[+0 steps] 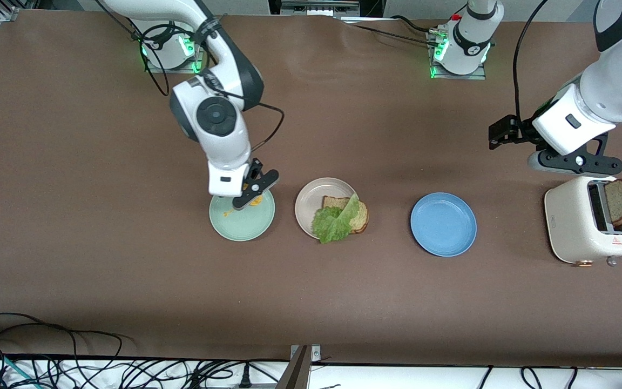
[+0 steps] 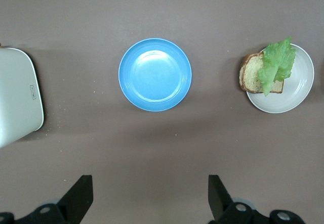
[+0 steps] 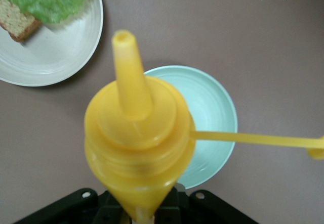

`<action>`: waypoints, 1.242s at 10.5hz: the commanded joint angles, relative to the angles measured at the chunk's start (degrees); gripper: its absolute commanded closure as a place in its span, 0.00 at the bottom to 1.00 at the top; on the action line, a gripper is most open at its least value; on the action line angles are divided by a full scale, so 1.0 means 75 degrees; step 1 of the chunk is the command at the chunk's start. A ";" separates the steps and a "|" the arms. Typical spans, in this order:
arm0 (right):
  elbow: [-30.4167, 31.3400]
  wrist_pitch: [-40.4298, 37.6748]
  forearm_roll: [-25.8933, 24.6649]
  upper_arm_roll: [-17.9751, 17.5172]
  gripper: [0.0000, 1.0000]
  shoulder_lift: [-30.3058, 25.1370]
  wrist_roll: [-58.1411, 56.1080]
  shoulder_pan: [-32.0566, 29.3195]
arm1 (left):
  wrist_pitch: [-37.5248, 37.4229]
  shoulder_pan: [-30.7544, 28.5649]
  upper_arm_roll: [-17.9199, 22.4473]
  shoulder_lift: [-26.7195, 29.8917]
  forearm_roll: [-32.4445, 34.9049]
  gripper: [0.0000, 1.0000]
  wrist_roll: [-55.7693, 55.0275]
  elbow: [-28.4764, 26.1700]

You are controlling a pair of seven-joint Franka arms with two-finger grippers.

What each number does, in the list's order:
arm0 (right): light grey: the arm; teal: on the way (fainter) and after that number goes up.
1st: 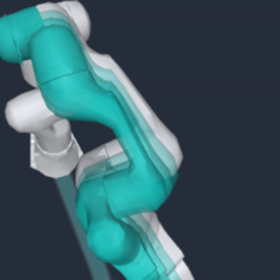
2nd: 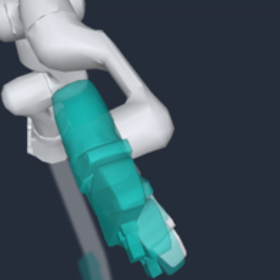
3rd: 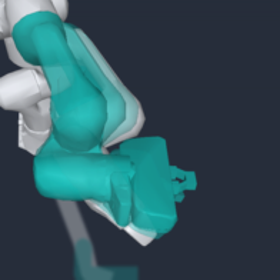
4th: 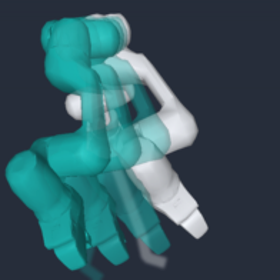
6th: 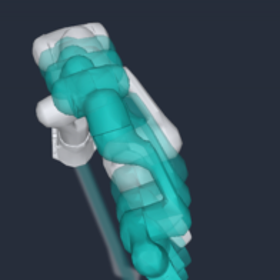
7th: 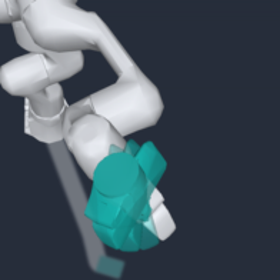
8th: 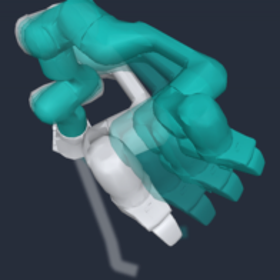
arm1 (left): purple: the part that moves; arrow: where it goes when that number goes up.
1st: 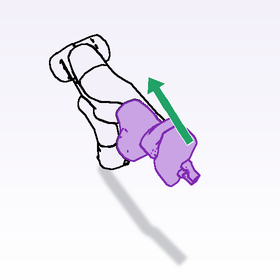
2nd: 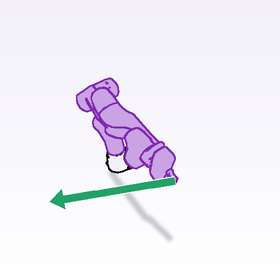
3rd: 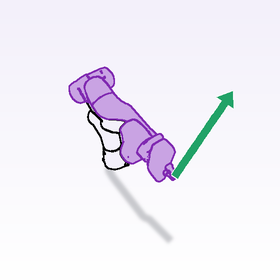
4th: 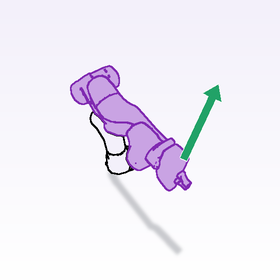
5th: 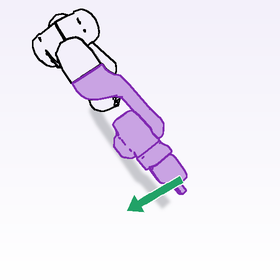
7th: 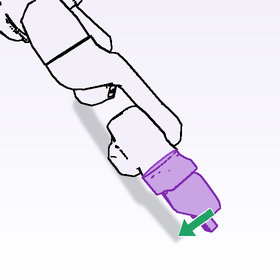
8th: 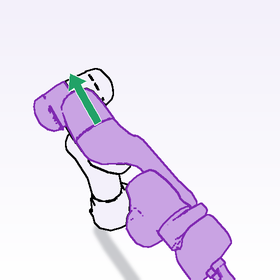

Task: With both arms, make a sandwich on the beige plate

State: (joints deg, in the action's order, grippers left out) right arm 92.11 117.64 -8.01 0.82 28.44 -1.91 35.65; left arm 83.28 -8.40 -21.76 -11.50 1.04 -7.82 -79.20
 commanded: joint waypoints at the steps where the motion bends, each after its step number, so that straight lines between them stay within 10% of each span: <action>1: -0.1634 -0.1207 -0.0221 0.0721 1.00 0.1009 0.0710 0.0985 | -0.0029 0.0029 -0.0028 -0.0002 -0.0185 0.00 -0.0035 0.0095; 13: -0.3762 -0.3649 -0.1088 0.2305 1.00 0.3297 0.1100 0.3484 | -0.0498 0.0159 -0.0228 0.0045 -0.0923 0.00 -0.0047 0.0013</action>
State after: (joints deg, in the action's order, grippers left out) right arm 67.70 93.47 -14.52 16.68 50.24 7.84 60.49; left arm 80.60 -7.44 -23.51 -11.51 -4.44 -7.83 -79.27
